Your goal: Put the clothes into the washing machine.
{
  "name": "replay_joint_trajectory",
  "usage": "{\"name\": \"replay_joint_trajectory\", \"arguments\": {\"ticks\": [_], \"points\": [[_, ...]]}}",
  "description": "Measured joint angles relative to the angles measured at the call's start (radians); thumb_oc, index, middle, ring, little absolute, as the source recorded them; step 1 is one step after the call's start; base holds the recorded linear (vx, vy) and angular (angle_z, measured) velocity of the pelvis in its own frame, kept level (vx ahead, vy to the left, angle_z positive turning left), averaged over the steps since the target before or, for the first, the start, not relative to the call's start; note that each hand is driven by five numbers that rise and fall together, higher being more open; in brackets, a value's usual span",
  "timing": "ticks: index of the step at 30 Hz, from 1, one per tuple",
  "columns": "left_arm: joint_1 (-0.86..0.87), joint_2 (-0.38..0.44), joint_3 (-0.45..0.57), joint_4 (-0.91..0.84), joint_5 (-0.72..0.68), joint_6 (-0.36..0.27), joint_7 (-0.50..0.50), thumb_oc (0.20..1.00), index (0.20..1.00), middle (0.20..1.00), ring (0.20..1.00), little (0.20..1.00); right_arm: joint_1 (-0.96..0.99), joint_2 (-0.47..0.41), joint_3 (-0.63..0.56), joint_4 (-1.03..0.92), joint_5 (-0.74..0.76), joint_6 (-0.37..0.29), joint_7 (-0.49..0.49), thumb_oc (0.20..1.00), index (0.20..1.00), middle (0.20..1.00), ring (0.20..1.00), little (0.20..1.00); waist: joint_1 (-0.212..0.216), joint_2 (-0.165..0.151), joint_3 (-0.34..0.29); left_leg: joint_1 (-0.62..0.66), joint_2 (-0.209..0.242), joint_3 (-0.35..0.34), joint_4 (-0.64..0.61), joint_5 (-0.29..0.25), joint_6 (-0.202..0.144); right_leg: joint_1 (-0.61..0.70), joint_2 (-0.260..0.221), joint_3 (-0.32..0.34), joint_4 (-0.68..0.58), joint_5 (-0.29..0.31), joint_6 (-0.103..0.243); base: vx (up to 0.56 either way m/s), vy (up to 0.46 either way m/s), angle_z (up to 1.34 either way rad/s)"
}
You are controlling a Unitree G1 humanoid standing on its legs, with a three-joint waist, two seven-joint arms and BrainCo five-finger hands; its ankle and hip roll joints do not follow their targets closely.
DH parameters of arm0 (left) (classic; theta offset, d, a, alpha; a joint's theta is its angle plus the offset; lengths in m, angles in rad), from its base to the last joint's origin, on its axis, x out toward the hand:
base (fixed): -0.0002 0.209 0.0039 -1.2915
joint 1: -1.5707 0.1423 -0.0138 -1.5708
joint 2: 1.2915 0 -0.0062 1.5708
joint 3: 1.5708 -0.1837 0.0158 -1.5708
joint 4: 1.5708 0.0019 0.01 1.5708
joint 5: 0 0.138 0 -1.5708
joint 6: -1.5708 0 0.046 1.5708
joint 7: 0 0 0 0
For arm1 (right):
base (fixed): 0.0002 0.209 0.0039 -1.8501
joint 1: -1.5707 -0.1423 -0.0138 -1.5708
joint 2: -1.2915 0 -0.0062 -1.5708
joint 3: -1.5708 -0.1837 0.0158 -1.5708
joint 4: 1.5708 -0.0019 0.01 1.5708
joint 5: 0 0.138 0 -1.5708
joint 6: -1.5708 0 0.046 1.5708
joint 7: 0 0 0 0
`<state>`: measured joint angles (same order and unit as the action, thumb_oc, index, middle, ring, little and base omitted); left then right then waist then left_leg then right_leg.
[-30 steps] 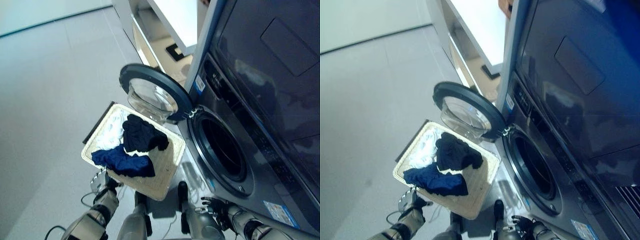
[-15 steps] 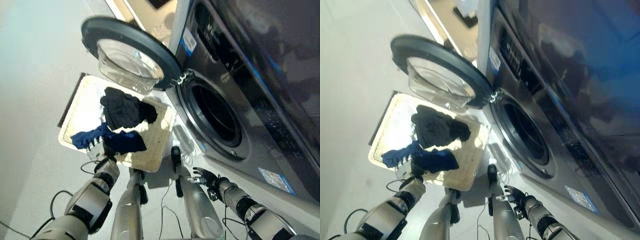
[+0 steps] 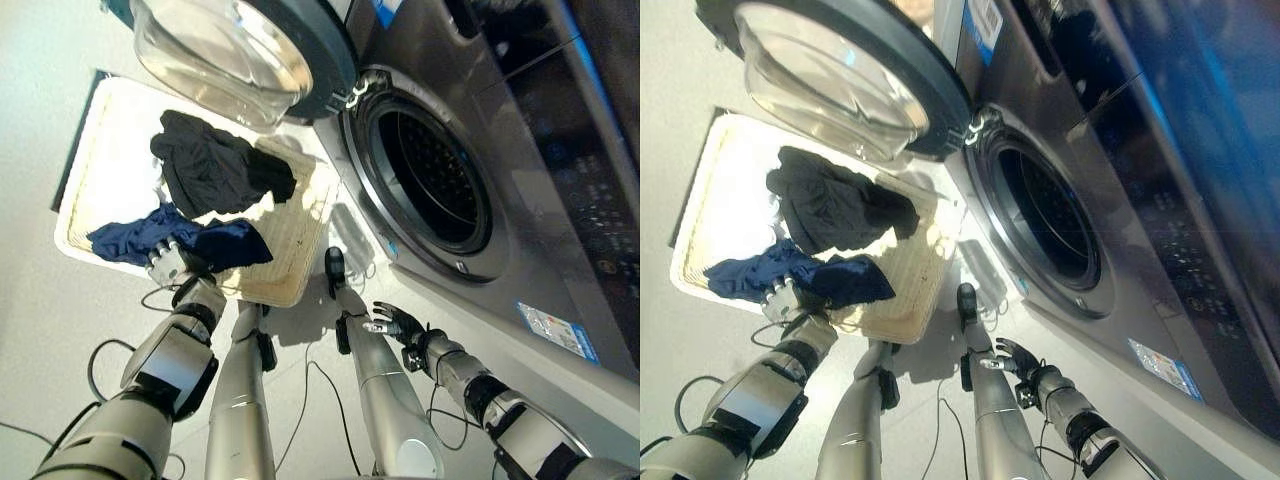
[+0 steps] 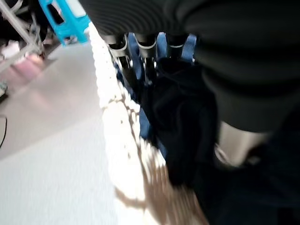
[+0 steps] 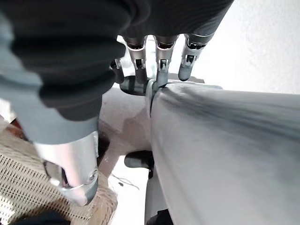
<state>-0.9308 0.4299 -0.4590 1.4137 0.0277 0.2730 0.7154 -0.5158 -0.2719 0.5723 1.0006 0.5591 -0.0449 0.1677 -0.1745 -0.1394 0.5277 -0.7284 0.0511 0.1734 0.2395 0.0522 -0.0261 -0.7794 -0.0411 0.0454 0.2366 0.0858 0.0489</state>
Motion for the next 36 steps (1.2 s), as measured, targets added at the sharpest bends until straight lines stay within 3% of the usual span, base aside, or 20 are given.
{"name": "replay_joint_trajectory", "arguments": {"ticks": [3,6,9,12,16,22,24,28,29,30,32,36], "points": [[-0.046,0.056,0.008,0.018,-0.124,-0.042,-0.069,0.200,0.200,0.200,0.200,0.200,0.000,-0.012,0.004,-0.032,0.005,0.000,0.001,1.000,1.000,1.000,1.000,1.000,-0.002,-0.001,0.000,-0.005,-0.004,-0.017,-0.002,0.001,-0.001,0.000,0.004,0.001,-0.017,0.009,0.000,-0.04,0.001,-0.04],[-0.055,0.088,0.010,0.023,-0.258,-0.164,-0.163,0.200,0.200,0.200,0.200,0.200,0.000,-0.021,0.010,-0.048,0.004,0.002,0.000,1.000,1.000,1.000,1.000,1.000,-0.002,-0.003,-0.002,-0.007,-0.006,-0.022,-0.010,0.002,0.001,0.005,0.004,0.001,-0.032,0.017,-0.002,-0.05,-0.043,0.03],[-0.044,0.071,0.015,0.014,-0.383,-0.270,-0.238,0.200,0.200,0.200,0.200,0.200,-0.001,-0.020,0.010,-0.072,0.004,0.002,-0.001,1.000,1.000,1.000,1.000,1.000,-0.001,-0.007,-0.004,0.008,-0.010,-0.031,-0.019,0.009,0.006,0.023,0.002,-0.003,-0.038,0.025,-0.008,-0.04,-0.047,0.07],[0.029,0.016,0.051,-0.102,-0.481,-0.356,-0.292,0.200,0.200,0.200,0.200,0.200,-0.002,-0.015,0.012,-0.096,0.004,-0.001,-0.006,1.000,1.000,1.000,1.000,1.000,0.003,-0.011,-0.003,0.063,-0.012,-0.049,-0.038,0.013,0.006,0.086,-0.001,-0.020,-0.052,0.024,-0.007,-0.08,-0.122,0.13],[0.128,-0.061,0.048,-0.226,-0.493,-0.407,-0.276,0.200,0.200,0.200,0.200,0.200,0.012,-0.017,0.009,-0.123,0.005,-0.025,-0.031,1.000,1.000,1.000,1.000,1.000,0.025,-0.013,-0.005,0.168,-0.013,-0.070,-0.076,0.026,-0.004,0.188,0.000,-0.039,-0.064,0.010,-0.010,-0.05,-0.097,0.16],[0.295,-0.062,0.073,-0.383,-0.493,-0.447,-0.215,0.200,0.200,0.200,0.200,0.200,0.069,-0.022,-0.053,-0.179,0.013,-0.066,-0.072,1.000,1.000,1.000,1.000,1.000,0.079,-0.005,-0.006,0.320,0.003,-0.109,-0.201,0.086,-0.040,0.320,0.014,-0.089,-0.099,-0.005,-0.023,-0.05,-0.077,0.16],[0.382,-0.066,0.098,-0.485,-0.492,-0.451,-0.213,0.200,0.200,0.200,0.200,0.200,0.111,-0.037,-0.082,-0.245,0.012,-0.071,-0.090,1.000,1.000,1.000,1.000,1.000,0.108,0.013,-0.004,0.375,0.006,-0.123,-0.239,0.102,-0.045,0.376,0.017,-0.107,-0.123,0.000,-0.030,-0.03,-0.055,0.21],[0.551,-0.083,0.102,-0.616,-0.491,-0.458,-0.223,0.200,0.200,0.200,0.200,0.200,0.177,-0.067,-0.129,-0.372,0.005,-0.088,-0.114,1.000,1.000,1.000,1.000,1.000,0.145,0.083,-0.009,0.462,0.009,-0.156,-0.276,0.110,-0.047,0.489,0.019,-0.148,-0.175,-0.001,-0.031,-0.01,-0.041,0.26],[0.551,-0.083,0.102,-0.616,-0.491,-0.458,-0.223,0.200,0.200,0.200,0.200,0.200,0.177,-0.067,-0.129,-0.372,0.005,-0.088,-0.114,1.000,1.000,1.000,1.000,1.000,0.145,0.083,-0.009,0.462,0.009,-0.156,-0.276,0.110,-0.047,0.489,0.019,-0.148,-0.175,-0.001,-0.031,0.01,-0.026,0.21],[0.633,-0.084,0.120,-0.710,-0.491,-0.466,-0.271,0.200,0.200,0.200,0.200,0.200,0.218,-0.079,-0.147,-0.470,0.001,-0.089,-0.121,1.000,1.000,1.000,1.000,1.000,0.161,0.115,-0.017,0.490,0.009,-0.163,-0.295,0.114,-0.048,0.523,0.018,-0.165,-0.193,-0.002,-0.031,0.01,-0.020,0.24],[0.695,-0.086,0.126,-0.760,-0.495,-0.475,-0.343,0.200,0.200,0.200,0.200,0.200,0.226,-0.080,-0.162,-0.504,-0.018,-0.093,-0.117,1.000,1.000,1.000,1.000,1.000,0.166,0.149,-0.037,0.497,0.012,-0.165,-0.301,0.118,-0.048,0.550,0.016,-0.187,-0.210,-0.003,-0.032,0.02,-0.011,0.35],[0.740,-0.060,0.125,-0.835,-0.525,-0.461,-0.541,0.200,0.200,0.200,0.200,0.200,0.217,-0.085,-0.169,-0.533,-0.079,-0.083,-0.088,1.000,1.000,1.000,1.000,1.000,0.177,0.178,-0.053,0.534,0.012,-0.170,-0.321,0.124,-0.044,0.605,0.009,-0.217,-0.241,-0.003,-0.030,0.04,0.002,0.24]]}}
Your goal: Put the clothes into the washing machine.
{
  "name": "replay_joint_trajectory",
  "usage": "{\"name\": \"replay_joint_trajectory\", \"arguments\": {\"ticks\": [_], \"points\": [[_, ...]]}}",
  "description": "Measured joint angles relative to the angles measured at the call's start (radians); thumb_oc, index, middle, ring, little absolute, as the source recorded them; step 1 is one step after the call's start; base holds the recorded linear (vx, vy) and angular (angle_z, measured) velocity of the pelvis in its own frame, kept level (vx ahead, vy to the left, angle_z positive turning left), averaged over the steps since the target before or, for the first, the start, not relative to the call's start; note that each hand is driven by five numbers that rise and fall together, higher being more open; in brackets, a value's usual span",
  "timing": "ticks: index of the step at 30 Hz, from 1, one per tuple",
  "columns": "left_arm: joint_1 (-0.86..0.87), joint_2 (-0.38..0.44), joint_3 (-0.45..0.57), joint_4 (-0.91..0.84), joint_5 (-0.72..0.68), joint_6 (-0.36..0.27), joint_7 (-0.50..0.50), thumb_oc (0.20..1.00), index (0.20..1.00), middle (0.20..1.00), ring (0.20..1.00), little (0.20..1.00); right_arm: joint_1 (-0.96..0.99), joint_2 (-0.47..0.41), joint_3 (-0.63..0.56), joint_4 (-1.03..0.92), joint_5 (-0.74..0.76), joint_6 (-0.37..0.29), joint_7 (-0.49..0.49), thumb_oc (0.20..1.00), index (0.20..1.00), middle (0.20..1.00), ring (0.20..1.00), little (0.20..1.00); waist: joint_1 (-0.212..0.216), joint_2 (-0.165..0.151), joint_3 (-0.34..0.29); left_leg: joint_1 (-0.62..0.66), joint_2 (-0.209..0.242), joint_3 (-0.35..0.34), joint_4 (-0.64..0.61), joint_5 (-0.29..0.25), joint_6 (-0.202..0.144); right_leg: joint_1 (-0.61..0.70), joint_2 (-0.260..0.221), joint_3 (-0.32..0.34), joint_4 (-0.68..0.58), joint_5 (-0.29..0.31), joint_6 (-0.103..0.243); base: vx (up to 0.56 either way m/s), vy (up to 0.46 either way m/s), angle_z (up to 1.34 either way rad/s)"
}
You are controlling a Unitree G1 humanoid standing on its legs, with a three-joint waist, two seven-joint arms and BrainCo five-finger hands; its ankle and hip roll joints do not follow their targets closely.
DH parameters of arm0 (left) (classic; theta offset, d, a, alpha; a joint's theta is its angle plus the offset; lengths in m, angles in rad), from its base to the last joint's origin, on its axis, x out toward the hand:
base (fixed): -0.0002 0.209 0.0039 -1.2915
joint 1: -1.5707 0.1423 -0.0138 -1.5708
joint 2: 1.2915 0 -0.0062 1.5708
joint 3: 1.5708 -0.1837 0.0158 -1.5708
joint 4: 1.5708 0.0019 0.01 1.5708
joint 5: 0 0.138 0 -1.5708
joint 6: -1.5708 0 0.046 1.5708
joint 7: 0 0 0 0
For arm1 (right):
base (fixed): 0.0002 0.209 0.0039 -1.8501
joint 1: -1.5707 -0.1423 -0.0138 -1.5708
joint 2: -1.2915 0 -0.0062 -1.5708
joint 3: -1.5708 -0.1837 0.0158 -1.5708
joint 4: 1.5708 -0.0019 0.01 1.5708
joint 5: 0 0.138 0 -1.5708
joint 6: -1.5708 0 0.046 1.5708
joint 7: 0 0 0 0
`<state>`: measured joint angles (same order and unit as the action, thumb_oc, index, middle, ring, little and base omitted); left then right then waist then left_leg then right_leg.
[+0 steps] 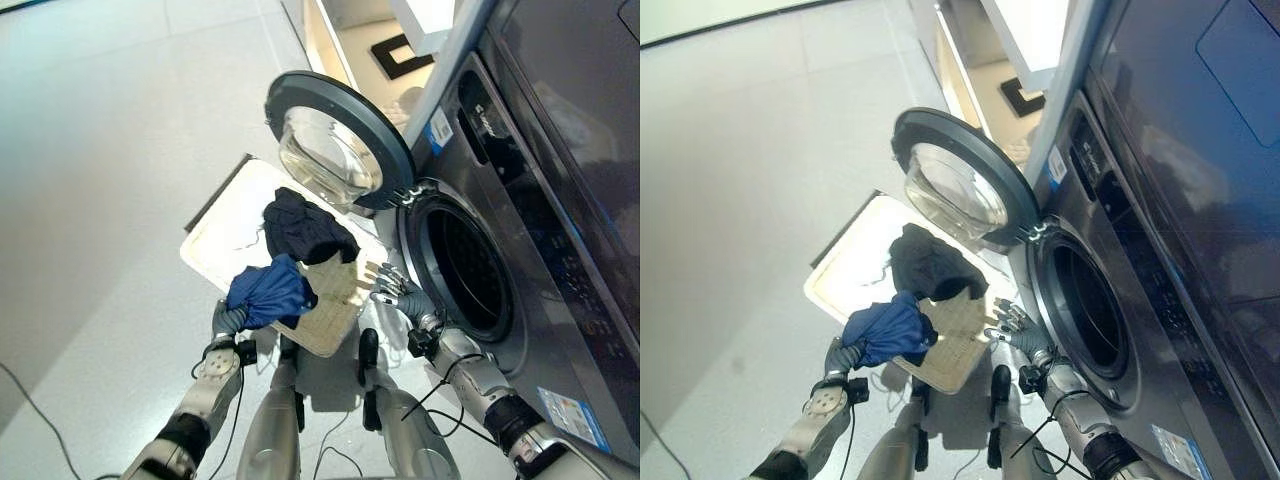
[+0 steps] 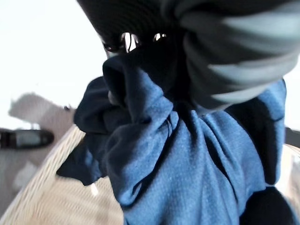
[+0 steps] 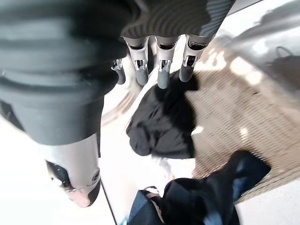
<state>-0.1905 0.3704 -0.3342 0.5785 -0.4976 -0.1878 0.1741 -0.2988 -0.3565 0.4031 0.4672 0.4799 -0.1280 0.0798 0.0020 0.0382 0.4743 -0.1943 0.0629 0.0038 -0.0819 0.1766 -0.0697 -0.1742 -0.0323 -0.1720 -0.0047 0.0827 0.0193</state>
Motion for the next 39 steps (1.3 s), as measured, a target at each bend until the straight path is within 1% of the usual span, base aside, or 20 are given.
{"name": "replay_joint_trajectory", "arguments": {"ticks": [2,4,5,7,8,10,12,13,15,16,18,19,22,23,25,29,32,34,37,39], "points": [[0.018,0.014,-0.005,-0.077,-0.009,0.018,-0.125,0.200,0.200,0.200,0.200,0.200,0.037,-0.013,0.000,-0.032,-0.017,0.019,0.035,1.000,1.000,1.000,1.000,1.000,0.002,0.010,-0.017,0.036,-0.005,-0.013,-0.005,0.002,0.002,0.052,-0.002,-0.012,-0.024,0.000,0.000,0.07,0.003,0.22],[0.011,0.022,-0.011,-0.123,-0.033,0.038,-0.199,0.200,0.200,0.200,0.200,0.200,0.048,-0.014,0.001,-0.038,-0.031,0.029,0.057,1.000,1.000,1.000,1.000,1.000,0.011,0.017,-0.034,0.051,-0.009,-0.018,-0.005,-0.002,-0.003,0.082,-0.004,-0.025,-0.043,0.000,0.001,0.08,0.015,0.23],[0.013,0.026,-0.017,-0.152,-0.054,0.050,-0.257,0.200,0.200,0.200,0.200,0.200,0.053,-0.014,0.002,-0.040,-0.052,0.035,0.069,1.000,1.000,1.000,1.000,1.000,0.010,0.025,-0.048,0.064,-0.011,-0.019,-0.006,-0.003,-0.003,0.109,-0.004,-0.034,-0.054,0.000,0.001,0.08,0.014,0.29],[0.010,0.025,-0.016,-0.183,-0.095,0.069,-0.315,0.200,0.200,0.200,0.200,0.200,0.054,-0.015,0.007,-0.042,-0.093,0.036,0.076,1.000,1.000,1.000,1.000,1.000,0.011,0.030,-0.065,0.076,-0.012,-0.020,-0.006,-0.007,0.000,0.130,-0.004,-0.041,-0.067,-0.002,0.003,0.06,0.007,0.18],[0.017,0.023,-0.021,-0.207,-0.142,0.084,-0.371,0.200,0.200,0.200,0.200,0.200,0.055,-0.019,0.020,-0.047,-0.134,0.036,0.078,1.000,1.000,1.000,1.000,1.000,0.013,0.035,-0.091,0.086,-0.013,-0.021,-0.006,-0.011,-0.003,0.147,-0.003,-0.045,-0.077,-0.005,0.006,0.05,0.009,0.13],[0.023,0.022,-0.035,-0.218,-0.194,0.098,-0.427,0.200,0.200,0.200,0.200,0.200,0.057,-0.024,0.036,-0.061,-0.183,0.036,0.075,1.000,1.000,1.000,1.000,1.000,0.013,0.038,-0.127,0.093,-0.014,-0.021,-0.006,-0.011,-0.004,0.165,-0.003,-0.057,-0.086,-0.008,0.007,0.09,0.014,0.17],[0.036,0.021,-0.037,-0.246,-0.260,0.127,-0.513,0.200,0.200,0.200,0.200,0.200,0.055,-0.039,0.062,-0.073,-0.291,0.036,0.074,1.000,1.000,1.000,1.000,1.000,0.014,0.037,-0.139,0.123,-0.014,-0.020,-0.006,-0.016,-0.001,0.198,-0.002,-0.061,-0.086,-0.016,0.008,0.10,0.013,0.10],[0.040,0.021,-0.037,-0.253,-0.275,0.133,-0.535,0.200,0.200,0.200,0.200,0.200,0.055,-0.045,0.068,-0.073,-0.318,0.036,0.073,1.000,1.000,1.000,1.000,1.000,0.014,0.037,-0.141,0.131,-0.015,-0.020,-0.006,-0.017,-0.001,0.206,-0.002,-0.062,-0.086,-0.017,0.008,0.09,0.008,0.04],[0.062,0.023,-0.036,-0.276,-0.310,0.148,-0.586,0.200,0.200,0.200,0.200,0.200,0.059,-0.059,0.086,-0.073,-0.418,0.035,0.066,1.000,1.000,1.000,1.000,1.000,0.014,0.039,-0.167,0.133,-0.015,-0.020,-0.006,-0.022,-0.004,0.209,-0.003,-0.062,-0.086,-0.022,0.008,0.10,0.005,0.02],[0.071,0.021,-0.037,-0.292,-0.332,0.169,-0.627,0.200,0.200,0.200,0.200,0.200,0.060,-0.080,0.107,-0.073,-0.503,0.034,0.057,1.000,1.000,1.000,1.000,1.000,0.014,0.040,-0.186,0.134,-0.015,-0.020,-0.007,-0.022,-0.003,0.210,-0.002,-0.062,-0.086,-0.022,0.008,0.07,0.000,0.01],[0.075,0.021,-0.036,-0.306,-0.351,0.189,-0.656,0.200,0.200,0.200,0.200,0.200,0.059,-0.097,0.115,-0.076,-0.548,0.030,0.049,1.000,1.000,1.000,1.000,1.000,0.014,0.040,-0.192,0.148,-0.015,-0.021,-0.007,-0.023,-0.001,0.224,-0.002,-0.063,-0.086,-0.023,0.008,0.10,-0.006,0.01],[0.085,0.022,-0.036,-0.328,-0.360,0.214,-0.680,0.200,0.200,0.200,0.200,0.200,0.061,-0.108,0.121,-0.081,-0.558,0.030,0.046,1.000,1.000,1.000,1.000,1.000,0.013,0.040,-0.196,0.164,-0.014,-0.021,-0.010,-0.031,0.003,0.241,-0.002,-0.063,-0.086,-0.025,0.008,0.09,-0.008,0.00],[0.121,0.021,-0.034,-0.366,-0.389,0.256,-0.724,0.200,0.200,0.200,0.200,0.200,0.093,-0.119,0.121,-0.124,-0.544,0.024,0.050,1.000,1.000,1.000,1.000,1.000,0.013,0.039,-0.240,0.171,-0.015,-0.021,-0.011,-0.038,0.008,0.247,-0.002,-0.062,-0.086,-0.030,0.009,0.11,-0.008,0.00],[0.126,0.021,-0.033,-0.376,-0.389,0.267,-0.731,0.200,0.200,0.200,0.200,0.200,0.100,-0.119,0.120,-0.134,-0.536,0.024,0.056,1.000,1.000,1.000,1.000,1.000,0.013,0.039,-0.242,0.178,-0.015,-0.021,-0.011,-0.039,0.007,0.254,-0.002,-0.062,-0.086,-0.032,0.009,0.07,-0.005,0.00],[0.151,0.020,-0.033,-0.416,-0.389,0.303,-0.754,0.200,0.200,0.200,0.200,0.200,0.135,-0.115,0.120,-0.165,-0.458,0.022,0.090,1.000,1.000,1.000,1.000,1.000,0.013,0.039,-0.253,0.198,-0.015,-0.020,-0.011,-0.040,0.007,0.274,-0.001,-0.062,-0.086,-0.037,0.011,0.05,-0.001,0.00],[0.172,0.019,-0.034,-0.439,-0.389,0.348,-0.779,0.200,0.200,0.200,0.200,0.200,0.186,-0.094,0.119,-0.184,-0.345,0.023,0.169,1.000,1.000,1.000,1.000,1.000,0.012,0.039,-0.280,0.202,-0.015,-0.019,-0.011,-0.042,0.007,0.277,-0.002,-0.061,-0.086,-0.040,0.011,0.05,0.005,-0.01],[0.176,0.018,-0.036,-0.439,-0.389,0.373,-0.788,0.200,0.200,0.200,0.200,0.200,0.208,-0.082,0.120,-0.184,-0.299,0.026,0.219,1.000,1.000,1.000,1.000,1.000,0.012,0.041,-0.289,0.206,-0.015,-0.016,-0.011,-0.042,0.008,0.279,-0.002,-0.059,-0.086,-0.039,0.011,0.02,0.002,-0.02],[0.181,0.018,-0.037,-0.439,-0.393,0.398,-0.805,0.200,0.200,0.200,0.200,0.200,0.209,-0.082,0.122,-0.185,-0.292,0.045,0.255,1.000,1.000,1.000,1.000,1.000,0.012,0.041,-0.290,0.218,-0.015,-0.010,-0.012,-0.043,0.008,0.288,-0.002,-0.053,-0.086,-0.039,0.011,0.02,-0.002,-0.06],[0.192,0.012,-0.038,-0.439,-0.403,0.426,-0.833,0.200,0.200,0.200,0.200,0.200,0.209,-0.081,0.126,-0.186,-0.290,0.072,0.275,1.000,1.000,1.000,1.000,1.000,0.011,0.040,-0.300,0.219,-0.014,-0.006,-0.012,-0.051,0.011,0.288,-0.003,-0.049,-0.086,-0.039,0.011,0.02,-0.002,-0.05],[0.197,0.010,-0.047,-0.439,-0.430,0.451,-0.852,0.200,0.200,0.200,0.200,0.200,0.211,-0.081,0.141,-0.186,-0.254,0.101,0.285,1.000,1.000,1.000,1.000,1.000,0.011,0.039,-0.307,0.219,-0.014,-0.005,-0.012,-0.051,0.011,0.287,-0.003,-0.047,-0.086,-0.039,0.011,0.01,-0.003,-0.02]]}}
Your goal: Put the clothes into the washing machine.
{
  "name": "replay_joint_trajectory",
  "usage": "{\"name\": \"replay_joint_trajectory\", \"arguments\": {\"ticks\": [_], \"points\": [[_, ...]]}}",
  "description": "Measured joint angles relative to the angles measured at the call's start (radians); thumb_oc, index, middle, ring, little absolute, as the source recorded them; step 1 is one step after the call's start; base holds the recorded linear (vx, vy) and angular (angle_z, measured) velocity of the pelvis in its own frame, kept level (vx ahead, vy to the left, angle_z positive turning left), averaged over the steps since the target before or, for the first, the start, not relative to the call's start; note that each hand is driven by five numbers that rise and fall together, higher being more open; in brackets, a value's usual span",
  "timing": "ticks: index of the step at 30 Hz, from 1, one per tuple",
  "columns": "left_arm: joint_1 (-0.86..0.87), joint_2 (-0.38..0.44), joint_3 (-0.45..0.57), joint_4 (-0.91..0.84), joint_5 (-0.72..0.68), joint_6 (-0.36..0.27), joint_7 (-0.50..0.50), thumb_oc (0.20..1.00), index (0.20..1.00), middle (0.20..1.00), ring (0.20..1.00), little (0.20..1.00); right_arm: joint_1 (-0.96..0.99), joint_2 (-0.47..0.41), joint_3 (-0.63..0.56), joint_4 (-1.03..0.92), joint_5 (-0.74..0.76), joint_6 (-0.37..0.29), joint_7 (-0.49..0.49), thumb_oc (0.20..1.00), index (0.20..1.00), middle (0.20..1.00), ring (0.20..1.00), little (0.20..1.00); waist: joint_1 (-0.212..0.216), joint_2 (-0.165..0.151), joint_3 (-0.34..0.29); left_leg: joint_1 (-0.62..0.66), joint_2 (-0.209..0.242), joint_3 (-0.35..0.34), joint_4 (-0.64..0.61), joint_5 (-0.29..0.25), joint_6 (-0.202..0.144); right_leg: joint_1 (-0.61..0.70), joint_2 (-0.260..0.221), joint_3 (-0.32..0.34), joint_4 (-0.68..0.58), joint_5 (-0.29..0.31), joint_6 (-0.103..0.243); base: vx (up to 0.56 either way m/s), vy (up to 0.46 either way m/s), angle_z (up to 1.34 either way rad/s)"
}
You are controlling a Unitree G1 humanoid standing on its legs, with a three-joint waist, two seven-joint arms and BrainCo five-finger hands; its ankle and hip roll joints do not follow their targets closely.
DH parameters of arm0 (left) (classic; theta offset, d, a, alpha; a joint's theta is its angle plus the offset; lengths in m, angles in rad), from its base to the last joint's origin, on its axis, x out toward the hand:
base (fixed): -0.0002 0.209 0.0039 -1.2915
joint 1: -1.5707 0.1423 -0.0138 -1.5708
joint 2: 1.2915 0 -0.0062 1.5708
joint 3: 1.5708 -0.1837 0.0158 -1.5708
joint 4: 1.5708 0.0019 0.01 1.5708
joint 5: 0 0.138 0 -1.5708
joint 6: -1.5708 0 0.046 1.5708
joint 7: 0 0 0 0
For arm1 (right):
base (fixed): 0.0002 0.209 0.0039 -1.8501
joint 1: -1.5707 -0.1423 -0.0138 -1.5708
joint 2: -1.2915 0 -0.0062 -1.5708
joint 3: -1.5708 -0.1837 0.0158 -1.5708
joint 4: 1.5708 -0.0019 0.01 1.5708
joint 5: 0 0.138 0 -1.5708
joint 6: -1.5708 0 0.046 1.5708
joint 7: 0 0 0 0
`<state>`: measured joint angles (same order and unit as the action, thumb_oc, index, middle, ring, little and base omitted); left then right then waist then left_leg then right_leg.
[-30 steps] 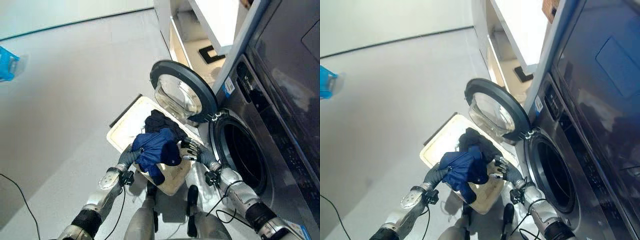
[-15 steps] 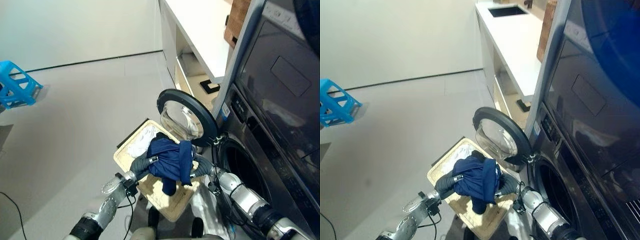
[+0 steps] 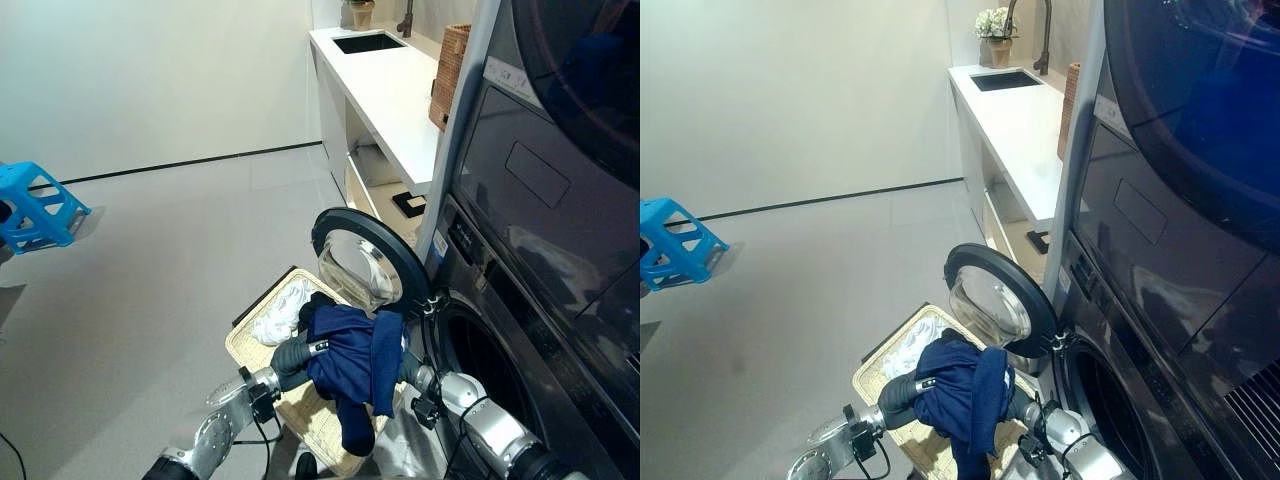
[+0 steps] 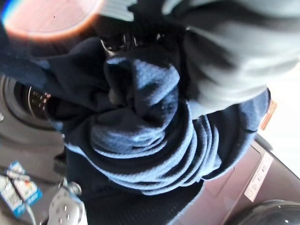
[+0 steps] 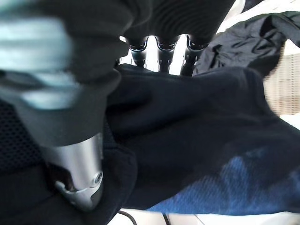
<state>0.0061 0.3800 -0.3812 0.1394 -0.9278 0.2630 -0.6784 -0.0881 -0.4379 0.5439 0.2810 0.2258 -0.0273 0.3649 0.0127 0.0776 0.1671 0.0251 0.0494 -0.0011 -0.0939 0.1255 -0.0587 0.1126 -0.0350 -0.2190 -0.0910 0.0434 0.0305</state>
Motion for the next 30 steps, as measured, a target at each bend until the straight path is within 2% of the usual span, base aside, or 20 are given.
{"name": "replay_joint_trajectory", "arguments": {"ticks": [1,2,6,10,11,16,17,19,20,22,23,24,25,26,29,30], "points": [[0.000,-0.008,-0.008,0.000,-0.004,0.012,-0.006,0.200,0.200,0.200,0.200,0.200,0.006,0.007,0.005,0.000,0.028,0.018,0.007,0.875,0.875,0.875,0.875,0.875,0.000,0.000,-0.005,0.001,0.000,0.002,0.000,-0.001,0.001,0.000,0.000,0.003,0.000,0.000,0.000,0.02,-0.012,-0.05],[0.001,-0.013,-0.019,0.000,-0.006,0.018,-0.012,0.200,0.200,0.200,0.200,0.200,0.014,0.012,0.007,0.000,0.049,0.034,0.013,0.216,0.216,0.216,0.216,0.216,0.000,0.000,-0.009,0.002,0.000,0.004,0.000,0.000,0.002,0.000,0.000,0.005,0.000,0.000,0.000,0.02,-0.014,-0.06],[0.011,-0.018,-0.029,0.002,-0.011,0.032,-0.013,0.200,0.200,0.200,0.200,0.200,0.042,0.043,0.017,0.002,0.192,0.101,0.042,0.200,0.200,0.200,0.200,0.200,0.001,0.000,-0.009,0.010,0.000,0.018,0.000,0.001,0.000,0.003,0.003,0.016,0.000,0.000,0.000,0.01,-0.010,-0.08],[0.025,-0.017,-0.030,0.007,-0.011,0.038,-0.002,0.200,0.200,0.200,0.200,0.200,0.076,0.063,0.019,0.003,0.268,0.132,0.045,0.200,0.200,0.200,0.200,0.200,-0.001,-0.002,-0.011,0.016,0.000,0.025,0.000,-0.002,0.000,0.005,0.003,0.021,0.000,-0.001,0.001,0.00,-0.006,-0.04],[0.028,-0.018,-0.030,0.012,-0.011,0.039,0.009,1.000,1.000,1.000,1.000,1.000,0.083,0.068,0.019,0.004,0.281,0.142,0.045,0.200,0.200,0.200,0.200,0.200,-0.002,-0.002,-0.011,0.016,0.001,0.025,0.000,-0.002,-0.001,0.005,0.003,0.021,0.000,0.000,0.001,0.00,0.000,0.00],[0.027,-0.015,-0.070,0.012,-0.008,0.002,0.148,1.000,1.000,1.000,1.000,1.000,0.095,0.075,0.020,0.028,0.367,0.170,0.007,0.200,0.200,0.200,0.200,0.200,-0.002,-0.003,-0.011,0.011,0.003,0.026,0.000,-0.008,0.001,-0.002,0.004,0.023,0.000,0.000,0.002,0.00,0.000,0.00],[0.027,-0.015,-0.070,0.012,-0.008,0.002,0.148,1.000,1.000,1.000,1.000,1.000,0.095,0.075,0.020,0.028,0.367,0.170,0.007,0.200,0.200,0.200,0.200,0.200,-0.002,-0.003,-0.011,0.011,0.003,0.026,0.000,-0.008,0.001,-0.002,0.004,0.023,0.000,0.000,0.002,0.00,0.000,0.00],[0.030,-0.013,-0.070,0.012,0.016,-0.031,0.251,1.000,1.000,1.000,1.000,1.000,0.105,0.079,0.016,0.061,0.397,0.185,-0.018,0.200,0.200,0.200,0.200,0.200,-0.003,-0.003,-0.011,0.000,0.004,0.027,0.000,-0.008,0.000,-0.013,0.004,0.023,0.000,0.000,0.002,0.00,0.000,0.00],[0.030,-0.013,-0.070,0.012,0.016,-0.031,0.251,1.000,1.000,1.000,1.000,1.000,0.105,0.079,0.016,0.061,0.397,0.185,-0.018,0.200,0.200,0.200,0.200,0.200,-0.003,-0.003,-0.011,0.000,0.004,0.027,0.000,-0.008,0.000,-0.013,0.004,0.023,0.000,0.000,0.002,0.00,0.000,0.00],[0.026,-0.008,-0.072,0.013,0.106,-0.074,0.365,1.000,1.000,1.000,1.000,1.000,0.107,0.089,0.009,0.088,0.437,0.188,-0.034,0.200,0.200,0.200,0.200,0.200,-0.002,-0.001,-0.006,-0.004,0.003,0.027,0.001,-0.003,-0.002,-0.020,0.004,0.023,-0.001,0.000,0.002,0.00,0.000,0.00],[0.016,-0.005,-0.068,0.021,0.240,-0.108,0.486,1.000,1.000,1.000,1.000,1.000,0.106,0.104,-0.006,0.116,0.473,0.188,-0.054,0.200,0.200,0.200,0.200,0.200,-0.002,0.003,-0.001,-0.012,0.003,0.026,0.003,-0.002,-0.002,-0.025,0.004,0.021,0.000,0.000,0.002,-0.04,-0.012,0.01],[0.007,0.001,-0.066,0.036,0.305,-0.127,0.550,1.000,1.000,1.000,1.000,1.000,0.106,0.102,-0.009,0.120,0.489,0.188,-0.067,0.200,0.200,0.200,0.200,0.200,-0.001,0.007,0.002,-0.020,0.003,0.026,0.005,-0.001,-0.001,-0.032,0.005,0.020,0.000,0.001,0.002,-0.03,-0.011,0.01],[0.007,0.001,-0.066,0.036,0.305,-0.127,0.550,1.000,1.000,1.000,1.000,1.000,0.106,0.102,-0.009,0.120,0.489,0.188,-0.067,0.200,0.200,0.200,0.200,0.200,-0.001,0.007,0.002,-0.020,0.003,0.026,0.005,-0.001,-0.001,-0.032,0.005,0.020,0.000,0.001,0.002,-0.07,-0.008,0.01],[-0.003,0.028,-0.068,0.043,0.414,-0.138,0.632,1.000,1.000,1.000,1.000,1.000,0.102,0.105,-0.028,0.128,0.533,0.187,-0.077,0.200,0.200,0.200,0.200,0.200,0.000,0.014,0.028,-0.023,0.003,0.026,0.005,0.001,-0.001,-0.038,0.004,0.019,-0.001,0.001,0.002,-0.05,-0.002,0.00],[-0.057,0.072,-0.072,0.088,0.633,-0.130,0.795,1.000,1.000,1.000,1.000,1.000,0.066,0.107,-0.067,0.173,0.630,0.182,-0.115,0.200,0.200,0.200,0.200,0.200,-0.001,0.041,0.074,-0.062,0.003,0.023,0.006,0.012,-0.001,-0.073,0.001,0.017,0.000,0.012,0.000,-0.04,-0.002,0.01],[-0.065,0.077,-0.071,0.094,0.658,-0.126,0.820,1.000,1.000,1.000,1.000,1.000,0.059,0.103,-0.067,0.180,0.646,0.180,-0.121,0.200,0.200,0.200,0.200,0.200,-0.001,0.045,0.083,-0.065,0.002,0.023,0.006,0.017,-0.001,-0.076,0.001,0.017,0.000,0.012,0.001,0.00,0.000,0.00]]}}
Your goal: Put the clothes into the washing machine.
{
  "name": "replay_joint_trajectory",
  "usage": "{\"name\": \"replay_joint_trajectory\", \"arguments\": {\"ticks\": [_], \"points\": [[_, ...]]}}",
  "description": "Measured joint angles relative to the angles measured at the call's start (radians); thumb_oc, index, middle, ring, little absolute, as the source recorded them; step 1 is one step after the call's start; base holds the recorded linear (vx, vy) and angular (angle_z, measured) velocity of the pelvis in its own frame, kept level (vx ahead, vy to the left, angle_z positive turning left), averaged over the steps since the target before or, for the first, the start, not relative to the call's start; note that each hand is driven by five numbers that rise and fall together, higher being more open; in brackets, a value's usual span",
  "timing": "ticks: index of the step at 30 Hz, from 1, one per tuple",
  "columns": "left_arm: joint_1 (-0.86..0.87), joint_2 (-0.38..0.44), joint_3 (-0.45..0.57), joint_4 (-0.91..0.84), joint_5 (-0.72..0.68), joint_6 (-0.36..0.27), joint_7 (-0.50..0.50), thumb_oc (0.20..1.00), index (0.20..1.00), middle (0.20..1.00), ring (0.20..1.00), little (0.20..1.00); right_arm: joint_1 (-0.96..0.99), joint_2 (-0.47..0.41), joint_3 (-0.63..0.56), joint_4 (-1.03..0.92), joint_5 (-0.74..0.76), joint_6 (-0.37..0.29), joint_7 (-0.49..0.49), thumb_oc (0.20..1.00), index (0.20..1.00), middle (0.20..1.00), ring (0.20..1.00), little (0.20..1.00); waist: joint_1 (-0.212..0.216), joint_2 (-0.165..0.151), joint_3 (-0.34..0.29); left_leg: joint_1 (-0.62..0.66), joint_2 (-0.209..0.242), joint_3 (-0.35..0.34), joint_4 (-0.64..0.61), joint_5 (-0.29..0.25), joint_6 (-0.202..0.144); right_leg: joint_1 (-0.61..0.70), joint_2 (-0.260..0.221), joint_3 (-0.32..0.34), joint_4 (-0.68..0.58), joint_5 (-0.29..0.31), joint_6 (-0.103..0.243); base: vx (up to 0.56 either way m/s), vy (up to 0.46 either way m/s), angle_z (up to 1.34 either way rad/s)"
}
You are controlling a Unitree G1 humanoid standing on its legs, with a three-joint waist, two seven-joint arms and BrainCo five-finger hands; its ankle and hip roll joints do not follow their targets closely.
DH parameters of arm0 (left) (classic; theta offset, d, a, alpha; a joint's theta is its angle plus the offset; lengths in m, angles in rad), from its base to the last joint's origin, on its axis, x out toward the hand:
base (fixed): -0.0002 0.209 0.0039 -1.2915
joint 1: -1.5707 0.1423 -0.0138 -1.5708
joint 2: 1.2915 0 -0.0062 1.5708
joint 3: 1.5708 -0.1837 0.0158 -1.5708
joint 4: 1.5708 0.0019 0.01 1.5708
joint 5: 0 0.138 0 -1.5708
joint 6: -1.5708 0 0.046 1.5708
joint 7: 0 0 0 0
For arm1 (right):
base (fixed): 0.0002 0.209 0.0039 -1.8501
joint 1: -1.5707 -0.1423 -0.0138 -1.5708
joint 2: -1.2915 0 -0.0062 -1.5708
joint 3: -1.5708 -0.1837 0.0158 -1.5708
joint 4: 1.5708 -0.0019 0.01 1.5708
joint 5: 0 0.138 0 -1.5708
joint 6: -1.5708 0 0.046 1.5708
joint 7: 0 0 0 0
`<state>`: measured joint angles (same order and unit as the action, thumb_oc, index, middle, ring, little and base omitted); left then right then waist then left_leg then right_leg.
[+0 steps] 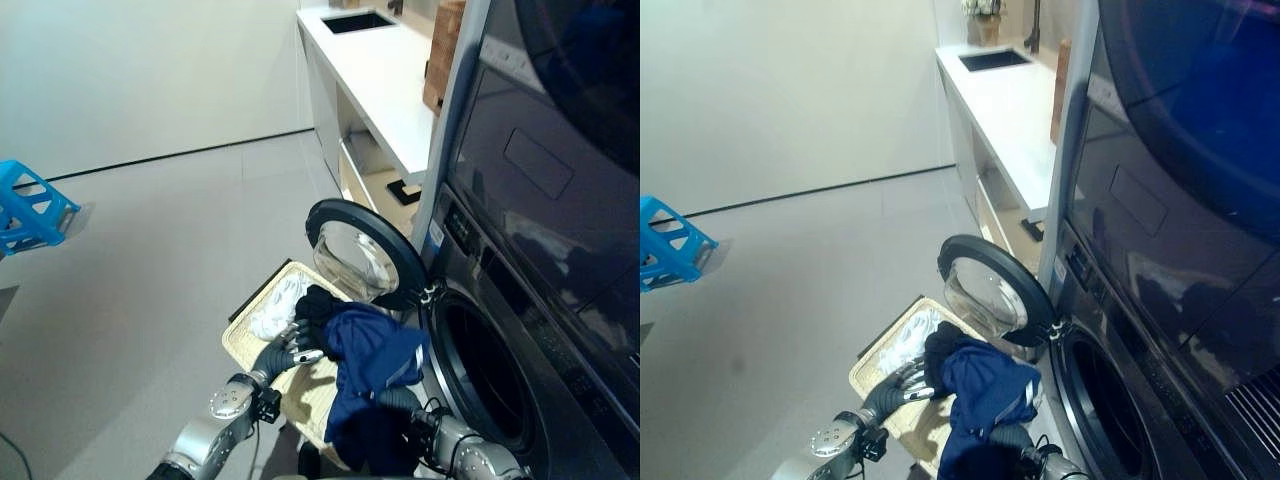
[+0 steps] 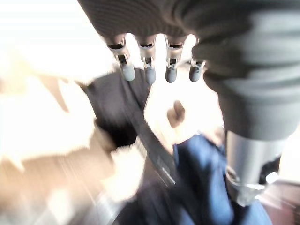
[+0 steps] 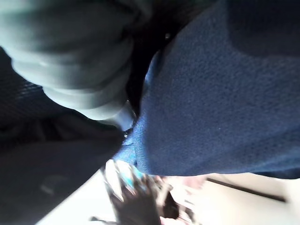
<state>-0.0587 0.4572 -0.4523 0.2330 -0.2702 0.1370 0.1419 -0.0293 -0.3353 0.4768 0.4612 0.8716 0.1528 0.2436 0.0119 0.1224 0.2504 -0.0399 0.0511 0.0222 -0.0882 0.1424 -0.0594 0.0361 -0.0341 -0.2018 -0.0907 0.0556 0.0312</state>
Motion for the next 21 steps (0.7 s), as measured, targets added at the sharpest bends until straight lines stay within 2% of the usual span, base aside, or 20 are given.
{"name": "replay_joint_trajectory", "arguments": {"ticks": [3,7,10,11,13,14,15,18,19,20,21], "points": [[-0.030,0.017,0.000,0.045,0.086,0.008,0.104,1.000,1.000,1.000,1.000,1.000,-0.023,0.006,-0.042,0.062,0.106,-0.031,-0.037,0.200,0.200,0.200,0.200,0.200,0.000,0.013,0.039,-0.009,-0.003,0.000,0.000,0.001,0.000,-0.009,-0.003,0.000,0.000,0.000,0.000,0.00,0.000,0.00],[-0.050,0.011,-0.001,0.121,0.092,0.008,0.213,1.000,1.000,1.000,1.000,1.000,-0.049,0.023,-0.107,0.145,0.226,-0.079,-0.097,0.200,0.200,0.200,0.200,0.200,-0.003,0.031,0.070,-0.034,-0.005,0.003,0.001,0.002,0.001,-0.034,-0.004,0.002,0.000,0.001,0.002,0.00,0.026,-0.01],[-0.047,-0.024,0.004,0.211,0.088,-0.033,0.300,1.000,1.000,1.000,1.000,1.000,-0.084,0.044,-0.196,0.263,0.298,-0.122,-0.148,0.200,0.200,0.200,0.200,0.200,-0.008,0.060,0.094,-0.048,-0.009,0.003,0.001,0.003,0.001,-0.048,-0.011,0.003,0.000,0.001,0.003,0.02,0.053,0.00],[-0.039,-0.038,0.005,0.244,0.079,-0.057,0.334,1.000,1.000,1.000,1.000,1.000,-0.108,0.042,-0.237,0.322,0.320,-0.140,-0.172,0.200,0.200,0.200,0.200,0.200,-0.020,0.081,0.104,-0.061,-0.011,0.003,0.001,0.003,0.001,-0.061,-0.014,0.003,0.000,0.001,0.005,0.02,0.038,0.00],[-0.031,-0.067,0.012,0.295,0.076,-0.097,0.362,1.000,1.000,1.000,1.000,1.000,-0.154,0.041,-0.306,0.427,0.351,-0.161,-0.190,0.200,0.200,0.200,0.200,0.200,-0.024,0.112,0.125,-0.067,-0.017,0.006,0.001,0.008,-0.003,-0.069,-0.020,0.004,0.000,0.003,0.008,0.03,0.034,-0.03],[-0.031,-0.067,0.012,0.295,0.076,-0.097,0.362,1.000,1.000,1.000,1.000,1.000,-0.154,0.041,-0.306,0.427,0.351,-0.161,-0.190,0.200,0.200,0.200,0.200,0.200,-0.024,0.112,0.125,-0.067,-0.017,0.006,0.001,0.008,-0.003,-0.069,-0.020,0.004,0.000,0.003,0.008,0.04,0.032,0.02],[-0.021,-0.095,0.027,0.322,0.051,-0.148,0.373,1.000,1.000,1.000,1.000,1.000,-0.201,0.028,-0.387,0.528,0.393,-0.179,-0.202,0.200,0.200,0.200,0.200,0.200,-0.023,0.141,0.141,-0.076,-0.023,0.006,0.001,0.018,-0.016,-0.076,-0.028,0.005,0.000,0.003,0.010,0.03,0.013,0.04],[-0.025,-0.105,0.038,0.328,0.039,-0.195,0.380,1.000,1.000,1.000,1.000,1.000,-0.265,0.002,-0.434,0.569,0.455,-0.224,-0.216,0.200,0.200,0.200,0.200,0.200,-0.024,0.175,0.167,-0.098,-0.026,0.010,0.001,0.034,-0.026,-0.101,-0.033,0.008,0.004,0.007,0.011,0.01,0.004,0.01],[-0.025,-0.105,0.038,0.328,0.039,-0.195,0.380,1.000,1.000,1.000,1.000,1.000,-0.265,0.002,-0.434,0.569,0.455,-0.224,-0.216,0.200,0.200,0.200,0.200,0.200,-0.024,0.175,0.167,-0.098,-0.026,0.010,0.001,0.034,-0.026,-0.101,-0.033,0.008,0.004,0.007,0.011,0.00,-0.016,-0.04],[-0.032,-0.104,0.040,0.328,0.039,-0.204,0.382,1.000,1.000,1.000,1.000,1.000,-0.285,-0.001,-0.444,0.572,0.490,-0.247,-0.217,0.200,0.200,0.200,0.200,0.200,-0.024,0.179,0.172,-0.112,-0.031,0.012,0.001,0.049,-0.042,-0.119,-0.039,0.012,0.012,0.007,0.010,0.00,-0.047,-0.04],[-0.036,-0.104,0.041,0.327,0.039,-0.212,0.382,1.000,1.000,1.000,1.000,1.000,-0.308,-0.008,-0.449,0.571,0.518,-0.264,-0.218,0.200,0.200,0.200,0.200,0.200,-0.023,0.177,0.175,-0.113,-0.035,0.016,0.001,0.058,-0.044,-0.123,-0.041,0.016,0.018,0.005,0.009,-0.01,-0.086,-0.11]]}}
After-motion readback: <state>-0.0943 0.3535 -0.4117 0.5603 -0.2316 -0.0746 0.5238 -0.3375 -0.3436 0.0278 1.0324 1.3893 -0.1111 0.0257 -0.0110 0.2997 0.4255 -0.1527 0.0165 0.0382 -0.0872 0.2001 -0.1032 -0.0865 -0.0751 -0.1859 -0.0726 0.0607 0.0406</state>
